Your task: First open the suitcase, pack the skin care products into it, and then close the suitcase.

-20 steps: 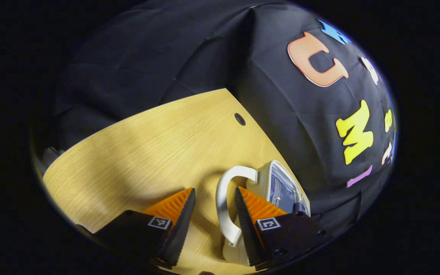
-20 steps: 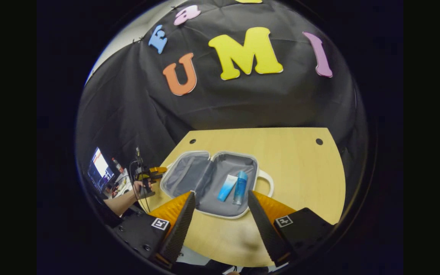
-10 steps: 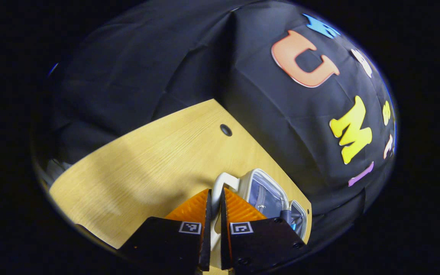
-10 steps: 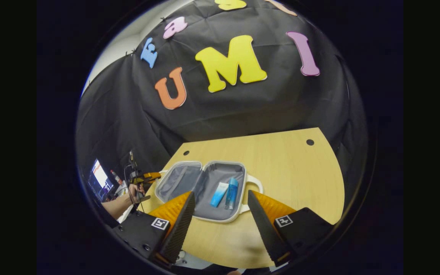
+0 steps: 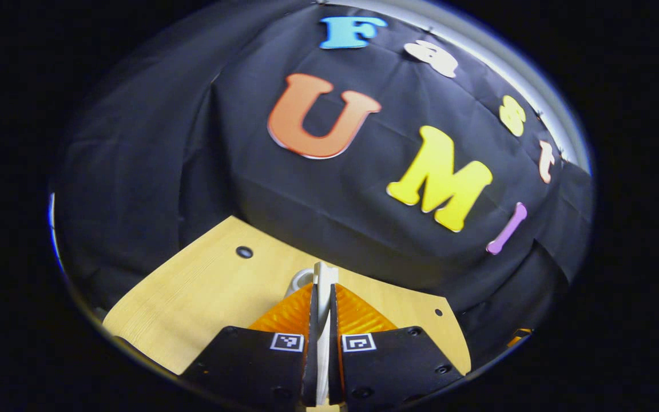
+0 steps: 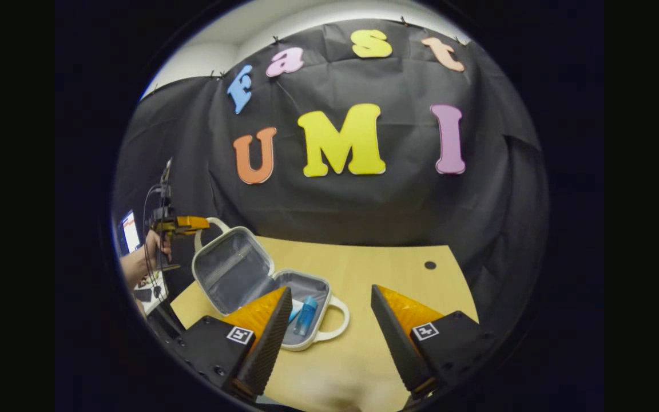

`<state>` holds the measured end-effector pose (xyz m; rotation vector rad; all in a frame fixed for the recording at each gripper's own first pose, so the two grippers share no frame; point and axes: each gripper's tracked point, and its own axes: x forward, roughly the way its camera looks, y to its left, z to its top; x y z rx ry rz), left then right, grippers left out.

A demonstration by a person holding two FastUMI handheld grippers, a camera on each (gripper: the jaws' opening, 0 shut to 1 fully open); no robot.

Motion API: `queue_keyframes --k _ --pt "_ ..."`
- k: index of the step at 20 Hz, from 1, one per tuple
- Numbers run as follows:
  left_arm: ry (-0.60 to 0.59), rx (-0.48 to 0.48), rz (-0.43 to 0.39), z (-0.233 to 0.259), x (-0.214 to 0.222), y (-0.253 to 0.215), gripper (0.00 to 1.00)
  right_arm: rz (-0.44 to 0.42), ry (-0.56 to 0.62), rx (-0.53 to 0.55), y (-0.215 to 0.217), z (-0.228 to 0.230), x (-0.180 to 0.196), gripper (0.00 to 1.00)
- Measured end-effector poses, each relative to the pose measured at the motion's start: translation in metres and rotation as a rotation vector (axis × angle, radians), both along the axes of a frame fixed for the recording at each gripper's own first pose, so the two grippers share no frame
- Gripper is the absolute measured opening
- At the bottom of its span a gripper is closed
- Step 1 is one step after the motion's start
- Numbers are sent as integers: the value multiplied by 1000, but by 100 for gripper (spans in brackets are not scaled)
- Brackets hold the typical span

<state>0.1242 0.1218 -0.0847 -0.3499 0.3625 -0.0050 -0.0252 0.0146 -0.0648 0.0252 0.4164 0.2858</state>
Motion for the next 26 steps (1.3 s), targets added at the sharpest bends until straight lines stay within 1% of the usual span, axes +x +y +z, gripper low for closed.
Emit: queue_keyframes --k 2,5,6,8,10,11,13,14,16,18,23,24,25,26 --pt "-24 71 -28 9 -5 -56 10 6 -24 -5 -10 9 -5 82" --pt "-55 190 -86 1 -9 -139 10 -22 -48 -26 -40 14 -10 81" --pt "-55 218 -119 -7 -8 -166 10 -33 -52 -32 -55 13 -13 82" --pt "-34 244 -201 -31 -9 -219 11 -67 -56 -54 -85 14 -17 82" --pt "1 259 -274 -74 -20 -259 10 -112 -48 -73 -115 14 -21 82" --pt "9 275 -303 -92 -18 -274 10 -137 -43 -83 -129 11 -26 82" --pt "60 308 -352 -130 -15 -298 10 -182 -25 -109 -156 6 -32 82" --pt "86 308 -366 -145 -17 -307 10 -200 -15 -119 -168 3 -36 82" --pt "134 311 -381 -171 -19 -318 10 -234 1 -130 -191 -2 -42 82" --pt "164 325 -387 -187 -17 -323 11 -258 21 -130 -205 -8 -44 82" --pt "216 339 -380 -215 -16 -329 11 -253 59 -126 -214 -22 -41 82" --pt "226 343 -381 -220 -16 -330 11 -245 62 -121 -213 -23 -40 78" --pt "227 352 -382 -222 -16 -332 11 -239 64 -120 -212 -24 -40 82" --pt "230 360 -379 -224 -15 -333 11 -232 67 -118 -211 -25 -40 82"
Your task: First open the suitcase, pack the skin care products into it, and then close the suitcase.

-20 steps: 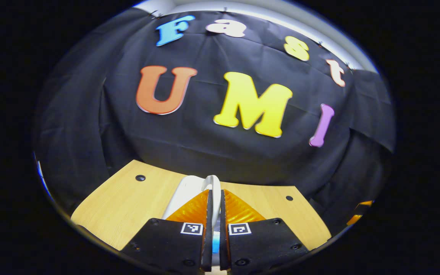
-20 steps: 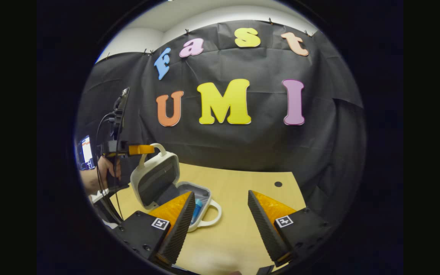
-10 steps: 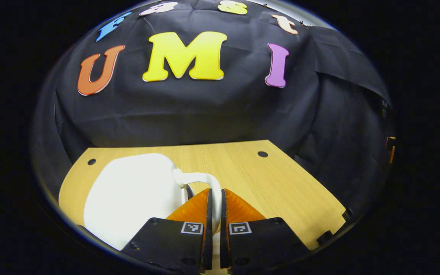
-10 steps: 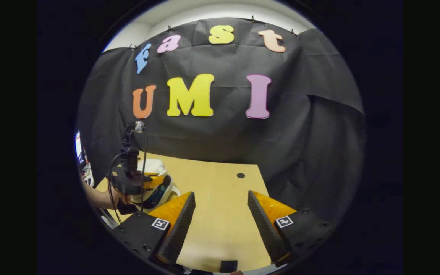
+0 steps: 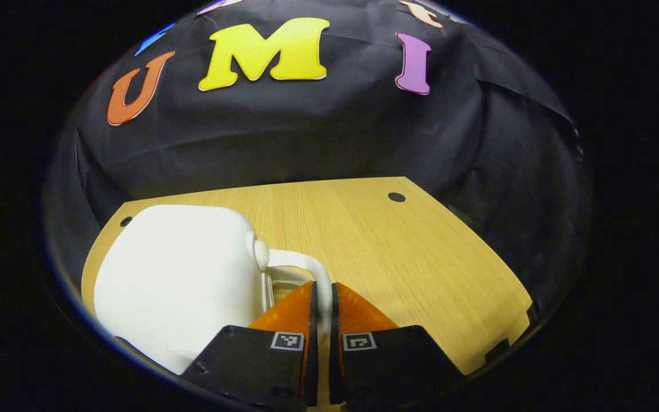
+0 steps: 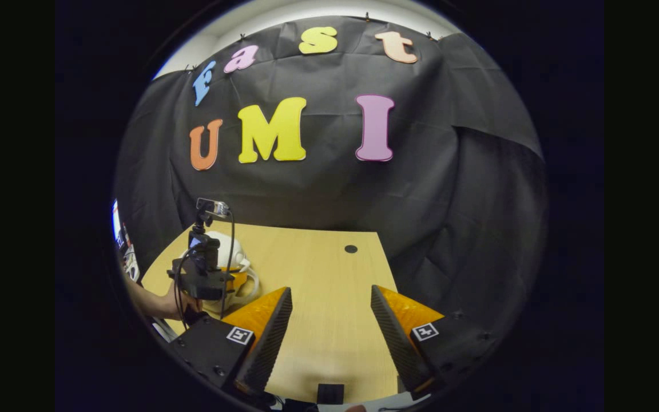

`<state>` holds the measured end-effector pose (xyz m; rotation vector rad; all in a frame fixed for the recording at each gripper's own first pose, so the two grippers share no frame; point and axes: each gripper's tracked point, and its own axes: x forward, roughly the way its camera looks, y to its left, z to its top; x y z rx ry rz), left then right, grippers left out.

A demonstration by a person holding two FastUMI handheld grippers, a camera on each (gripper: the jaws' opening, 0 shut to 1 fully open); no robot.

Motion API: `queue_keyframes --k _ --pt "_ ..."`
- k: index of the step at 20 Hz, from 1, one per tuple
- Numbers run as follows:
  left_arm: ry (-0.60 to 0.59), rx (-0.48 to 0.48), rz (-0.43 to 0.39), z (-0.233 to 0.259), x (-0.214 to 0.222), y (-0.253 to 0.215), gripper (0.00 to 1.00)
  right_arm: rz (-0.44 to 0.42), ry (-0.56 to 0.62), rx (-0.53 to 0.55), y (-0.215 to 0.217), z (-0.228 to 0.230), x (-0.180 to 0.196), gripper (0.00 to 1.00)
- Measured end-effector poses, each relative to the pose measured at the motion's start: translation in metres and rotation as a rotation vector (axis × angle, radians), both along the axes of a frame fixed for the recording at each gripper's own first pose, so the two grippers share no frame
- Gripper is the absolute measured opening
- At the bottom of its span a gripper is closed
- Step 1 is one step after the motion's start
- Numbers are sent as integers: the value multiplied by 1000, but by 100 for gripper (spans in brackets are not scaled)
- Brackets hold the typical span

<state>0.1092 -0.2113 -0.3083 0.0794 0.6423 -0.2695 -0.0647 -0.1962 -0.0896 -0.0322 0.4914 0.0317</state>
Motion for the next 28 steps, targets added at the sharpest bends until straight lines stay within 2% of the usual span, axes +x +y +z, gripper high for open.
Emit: queue_keyframes --k 4,6,8,9,10,11,13,14,17,19,20,22,24,25,28 --pt "56 -21 40 -13 -3 -6 14 22 -7 16 6 1 7 82" --pt "81 -40 79 -17 -3 -4 21 29 -8 18 8 -2 10 82" --pt "89 -66 74 -11 -4 -10 29 40 -4 18 13 -5 13 82" --pt "78 -60 69 -5 -5 -13 45 48 -2 15 16 -7 15 82" --pt "63 -45 64 4 -5 -12 54 53 -2 11 19 -8 18 82" --pt "44 -38 57 14 -6 -11 82 55 -4 8 22 -8 22 78" --pt "-38 0 46 45 -5 -3 100 66 -19 12 33 -4 31 82" --pt "-90 15 50 66 -3 6 98 75 -35 17 41 1 37 78" --pt "-218 2 98 138 -2 34 99 101 -131 33 72 32 63 82" --pt "-323 -17 145 194 0 56 99 89 -205 38 90 56 83 82" --pt "-377 -30 162 222 0 66 99 81 -242 49 98 70 91 78" --pt "-463 -56 193 270 -1 84 98 62 -323 82 118 102 105 82" --pt "-526 -64 217 304 -8 99 98 40 -398 98 132 129 114 82" --pt "-555 -57 229 317 -10 107 98 28 -430 96 138 140 118 77" --pt "-584 -59 229 336 -18 115 98 6 -477 100 156 156 118 81"
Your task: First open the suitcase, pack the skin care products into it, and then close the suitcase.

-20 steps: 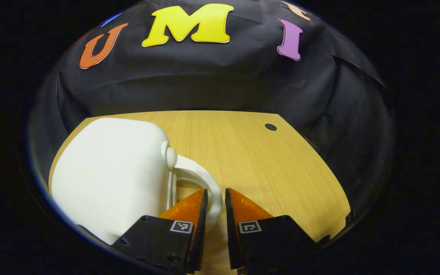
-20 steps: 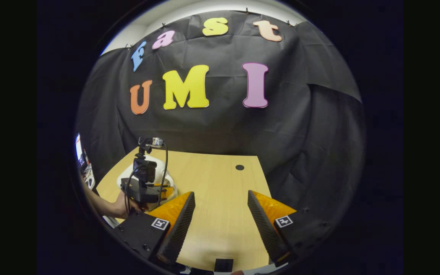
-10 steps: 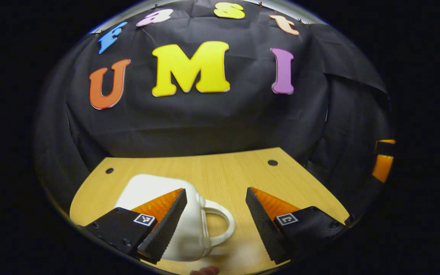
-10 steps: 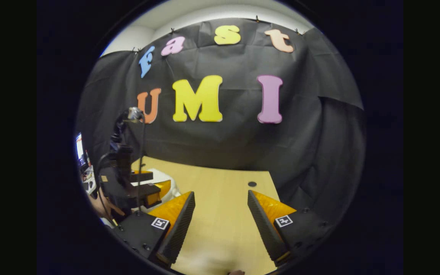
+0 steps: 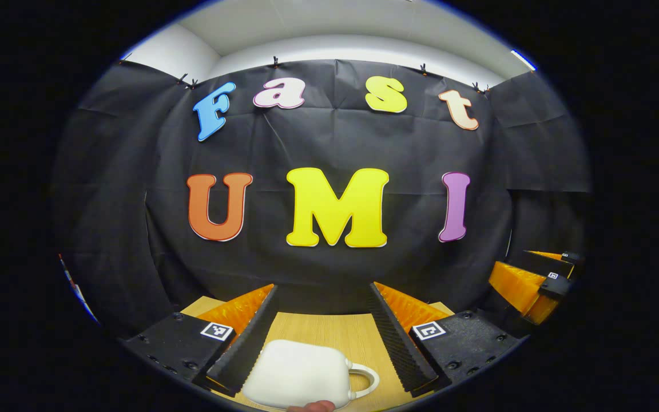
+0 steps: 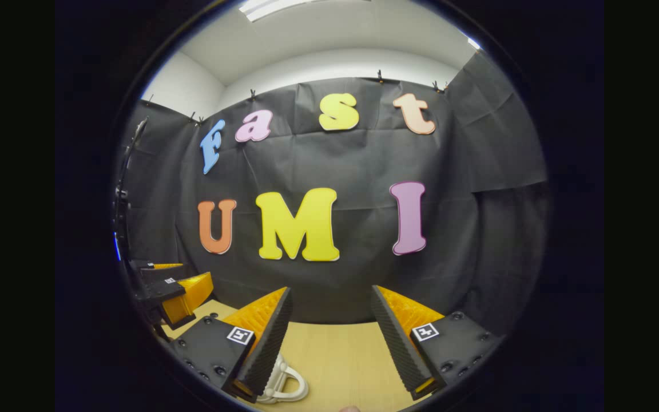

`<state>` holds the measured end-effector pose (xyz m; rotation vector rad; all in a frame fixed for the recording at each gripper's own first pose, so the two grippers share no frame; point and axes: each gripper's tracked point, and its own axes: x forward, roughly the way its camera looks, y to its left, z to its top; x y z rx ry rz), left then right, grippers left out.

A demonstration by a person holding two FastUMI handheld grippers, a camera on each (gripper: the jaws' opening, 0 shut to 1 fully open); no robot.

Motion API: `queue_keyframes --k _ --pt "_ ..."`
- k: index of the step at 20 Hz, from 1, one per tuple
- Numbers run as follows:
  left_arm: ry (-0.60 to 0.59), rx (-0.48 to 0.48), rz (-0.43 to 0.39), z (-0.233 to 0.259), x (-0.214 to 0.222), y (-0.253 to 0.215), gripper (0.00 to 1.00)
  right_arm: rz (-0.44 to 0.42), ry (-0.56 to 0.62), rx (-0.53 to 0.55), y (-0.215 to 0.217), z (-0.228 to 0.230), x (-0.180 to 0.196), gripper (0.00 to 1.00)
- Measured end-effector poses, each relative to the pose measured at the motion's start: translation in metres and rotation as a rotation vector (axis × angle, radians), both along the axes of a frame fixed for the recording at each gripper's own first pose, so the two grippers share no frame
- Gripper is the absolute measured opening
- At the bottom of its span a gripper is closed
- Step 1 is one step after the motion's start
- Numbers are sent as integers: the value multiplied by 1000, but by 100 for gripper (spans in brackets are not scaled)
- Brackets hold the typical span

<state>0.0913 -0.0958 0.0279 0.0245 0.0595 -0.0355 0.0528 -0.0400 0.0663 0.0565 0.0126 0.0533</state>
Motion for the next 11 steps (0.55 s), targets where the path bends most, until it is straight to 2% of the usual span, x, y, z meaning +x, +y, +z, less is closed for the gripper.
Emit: queue_keyframes --k 1,3,4,5,6,9,10,11 --pt "-10 -1 5 4 -1 3 98 3 -2 1 7 0 -1 78" --pt "-5 -9 6 4 -3 7 98 0 0 1 13 -2 -3 82" --pt "-3 -6 14 4 -4 11 98 -6 0 5 14 -2 -4 77" --pt "-1 -4 14 5 -5 13 98 -16 -2 12 15 0 -5 77" --pt "3 -3 15 5 -6 14 98 -24 -7 17 16 2 -5 82" --pt "18 -21 13 3 -6 15 98 -19 -6 19 22 3 -5 82" --pt "27 -32 6 3 -6 13 98 -15 -7 19 24 4 -5 77" --pt "39 -38 -3 1 -8 11 98 -13 -10 19 25 6 -4 78"
